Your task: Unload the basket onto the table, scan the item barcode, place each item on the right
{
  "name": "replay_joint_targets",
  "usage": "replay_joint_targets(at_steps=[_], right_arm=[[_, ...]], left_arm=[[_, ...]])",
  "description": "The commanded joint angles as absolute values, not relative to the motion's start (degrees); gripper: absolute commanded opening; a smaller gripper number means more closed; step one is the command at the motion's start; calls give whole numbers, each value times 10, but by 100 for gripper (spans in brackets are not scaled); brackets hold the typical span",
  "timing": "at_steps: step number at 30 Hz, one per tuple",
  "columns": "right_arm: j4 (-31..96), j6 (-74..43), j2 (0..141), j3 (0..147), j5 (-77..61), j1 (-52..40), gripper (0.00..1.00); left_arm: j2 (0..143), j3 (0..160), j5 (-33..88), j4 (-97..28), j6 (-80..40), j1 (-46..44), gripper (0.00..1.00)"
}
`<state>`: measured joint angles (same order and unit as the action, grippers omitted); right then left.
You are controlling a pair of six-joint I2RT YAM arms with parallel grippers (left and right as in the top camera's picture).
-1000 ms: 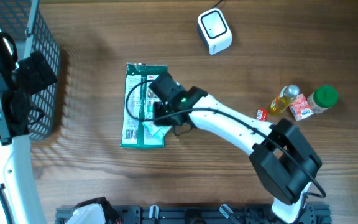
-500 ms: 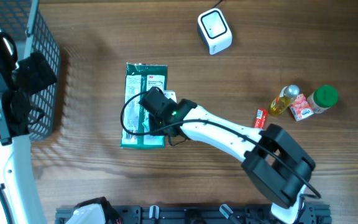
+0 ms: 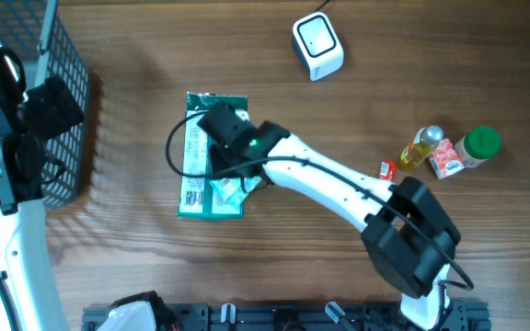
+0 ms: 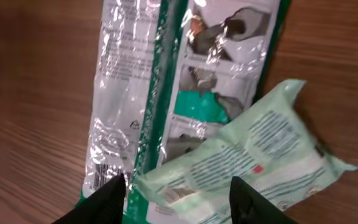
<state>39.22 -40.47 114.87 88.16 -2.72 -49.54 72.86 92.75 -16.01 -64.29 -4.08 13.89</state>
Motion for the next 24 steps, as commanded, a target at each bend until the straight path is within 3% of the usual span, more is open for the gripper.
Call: replay_joint_targets(at_steps=[1,9,24], right_arm=[[398,-376,1149,881,-10,-481,50],[343,-377,1149,823,17,-481,27],[304,-375,1157,798,17,-481,24]], left_arm=[[728,929,-159,-641,-34,141,100],[728,929,-159,-641,-34,141,100],[728,929,-159,-641,-34,141,100]])
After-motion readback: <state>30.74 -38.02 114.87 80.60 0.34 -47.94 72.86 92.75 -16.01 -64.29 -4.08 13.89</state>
